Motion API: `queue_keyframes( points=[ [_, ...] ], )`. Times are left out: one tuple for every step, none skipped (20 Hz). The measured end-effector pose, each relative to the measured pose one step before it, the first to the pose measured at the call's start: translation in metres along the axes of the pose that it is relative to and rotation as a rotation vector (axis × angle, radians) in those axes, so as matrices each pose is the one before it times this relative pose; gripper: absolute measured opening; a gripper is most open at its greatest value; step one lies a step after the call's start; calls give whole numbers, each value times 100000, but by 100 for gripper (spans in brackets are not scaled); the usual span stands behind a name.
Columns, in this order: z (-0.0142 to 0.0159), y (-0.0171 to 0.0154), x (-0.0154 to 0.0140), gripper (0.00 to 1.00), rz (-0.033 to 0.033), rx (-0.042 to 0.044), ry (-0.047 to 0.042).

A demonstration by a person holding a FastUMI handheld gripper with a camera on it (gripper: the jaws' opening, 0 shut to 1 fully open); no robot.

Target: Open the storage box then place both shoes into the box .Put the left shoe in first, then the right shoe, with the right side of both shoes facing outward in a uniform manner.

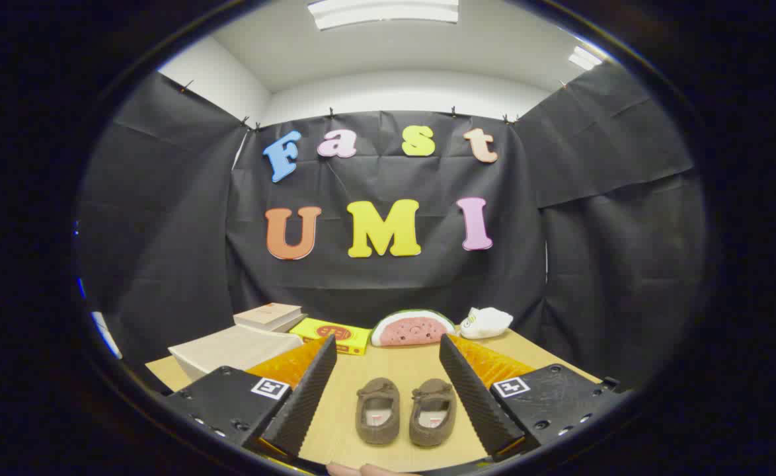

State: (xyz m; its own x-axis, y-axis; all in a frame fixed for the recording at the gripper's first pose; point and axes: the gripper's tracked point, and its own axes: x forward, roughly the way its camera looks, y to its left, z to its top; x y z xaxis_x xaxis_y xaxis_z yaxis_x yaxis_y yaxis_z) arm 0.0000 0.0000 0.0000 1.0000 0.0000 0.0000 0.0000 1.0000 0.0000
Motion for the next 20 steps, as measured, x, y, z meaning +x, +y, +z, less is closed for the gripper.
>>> queue_keyframes(
  points=[
    [-22,371,-75,96,276,-471,59],
    [80,280,18,96,148,-557,59],
    [39,256,-6,96,184,-453,-108],
    [-111,227,44,96,241,-414,172],
    [-126,242,69,96,480,-278,563],
    [-202,363,217,96,937,-39,633],
    [-122,212,6,96,786,177,721],
    [-183,-22,182,96,381,307,630],
    [-60,-94,88,96,-37,173,491],
    [-148,-167,181,96,-424,71,661],
    [-144,-230,200,96,-487,194,651],
    [-147,-146,163,96,-470,484,503],
    [-97,-247,229,96,-467,493,645],
    [-254,-135,226,96,-269,584,847],
    [-161,-73,233,96,-37,826,874],
    [-269,1,389,96,136,979,1059],
    [-266,98,446,96,575,1125,1275],
    [-423,536,467,95,2188,1561,2185],
    [-410,844,586,95,3538,1382,2310],
    [-152,537,666,95,2638,1122,2024]
  ],
)
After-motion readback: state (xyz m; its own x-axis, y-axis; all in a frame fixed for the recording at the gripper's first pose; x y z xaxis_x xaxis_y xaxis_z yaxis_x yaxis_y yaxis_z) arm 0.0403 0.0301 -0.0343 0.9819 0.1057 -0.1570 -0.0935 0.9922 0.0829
